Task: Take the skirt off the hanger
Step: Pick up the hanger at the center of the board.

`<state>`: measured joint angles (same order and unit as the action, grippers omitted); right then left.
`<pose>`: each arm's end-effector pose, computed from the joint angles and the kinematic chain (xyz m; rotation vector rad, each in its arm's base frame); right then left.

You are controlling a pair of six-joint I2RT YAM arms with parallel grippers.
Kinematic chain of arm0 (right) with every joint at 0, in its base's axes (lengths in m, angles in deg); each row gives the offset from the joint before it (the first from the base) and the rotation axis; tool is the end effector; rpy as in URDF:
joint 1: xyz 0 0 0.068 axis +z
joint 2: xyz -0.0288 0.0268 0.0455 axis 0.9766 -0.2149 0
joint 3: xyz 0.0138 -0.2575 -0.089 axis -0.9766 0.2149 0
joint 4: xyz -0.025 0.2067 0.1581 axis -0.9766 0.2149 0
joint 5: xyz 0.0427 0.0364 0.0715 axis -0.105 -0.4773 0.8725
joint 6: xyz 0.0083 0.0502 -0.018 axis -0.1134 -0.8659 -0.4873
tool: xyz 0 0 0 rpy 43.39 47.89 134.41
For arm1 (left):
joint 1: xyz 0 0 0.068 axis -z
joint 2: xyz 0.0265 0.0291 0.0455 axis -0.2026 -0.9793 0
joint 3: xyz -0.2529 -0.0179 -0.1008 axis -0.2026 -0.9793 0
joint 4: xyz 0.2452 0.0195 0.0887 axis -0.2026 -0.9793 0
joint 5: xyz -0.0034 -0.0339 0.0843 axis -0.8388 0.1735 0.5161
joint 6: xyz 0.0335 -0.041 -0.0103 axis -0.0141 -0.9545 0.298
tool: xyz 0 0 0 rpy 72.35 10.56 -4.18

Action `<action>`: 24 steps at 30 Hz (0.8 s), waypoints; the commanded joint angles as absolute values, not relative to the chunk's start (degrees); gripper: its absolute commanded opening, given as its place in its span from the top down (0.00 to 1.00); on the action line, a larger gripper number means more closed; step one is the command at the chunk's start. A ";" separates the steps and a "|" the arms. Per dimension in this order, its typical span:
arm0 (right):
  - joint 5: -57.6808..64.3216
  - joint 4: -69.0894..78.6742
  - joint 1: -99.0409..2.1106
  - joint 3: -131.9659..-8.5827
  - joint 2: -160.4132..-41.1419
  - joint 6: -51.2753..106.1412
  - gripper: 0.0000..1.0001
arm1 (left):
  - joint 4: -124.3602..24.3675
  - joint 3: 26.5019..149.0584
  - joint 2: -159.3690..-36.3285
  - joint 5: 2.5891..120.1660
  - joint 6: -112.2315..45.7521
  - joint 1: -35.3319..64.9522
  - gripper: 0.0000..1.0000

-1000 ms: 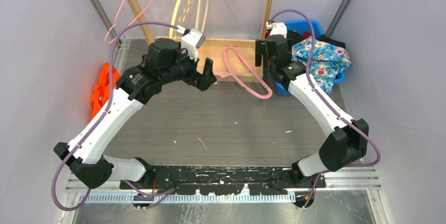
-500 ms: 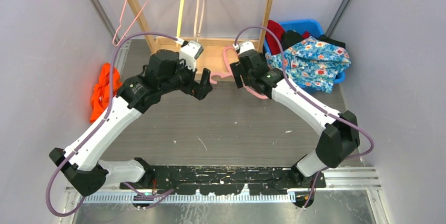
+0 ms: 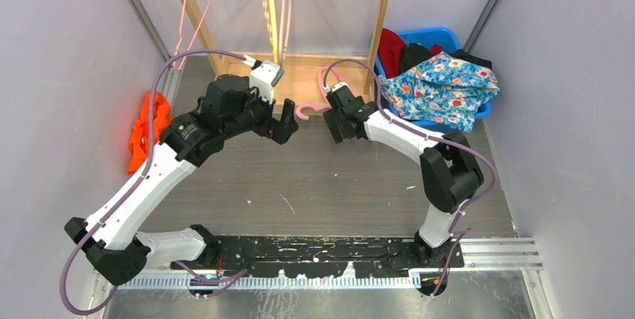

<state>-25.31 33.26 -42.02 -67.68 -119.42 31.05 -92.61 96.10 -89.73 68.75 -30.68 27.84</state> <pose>0.3089 0.2053 0.2287 -0.5500 2.3983 -0.1781 0.1850 -0.1534 0.4211 0.5598 2.0152 -0.5384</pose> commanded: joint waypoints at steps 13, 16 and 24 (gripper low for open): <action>-35.42 30.39 -41.68 -71.85 -121.94 32.24 0.91 | -89.97 96.72 -88.04 70.55 -29.51 27.83 0.00; -36.11 30.84 -41.66 -72.63 -120.91 32.52 0.99 | -89.73 96.43 -87.84 70.82 -29.26 27.75 0.00; -34.49 35.69 -41.63 -76.93 -114.90 35.01 0.99 | -90.03 96.45 -87.66 71.82 -27.63 27.77 0.00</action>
<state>-33.47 36.01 -40.49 -73.18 -120.18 36.07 -92.44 96.03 -89.31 70.44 -29.71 27.84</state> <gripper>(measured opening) 0.126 0.997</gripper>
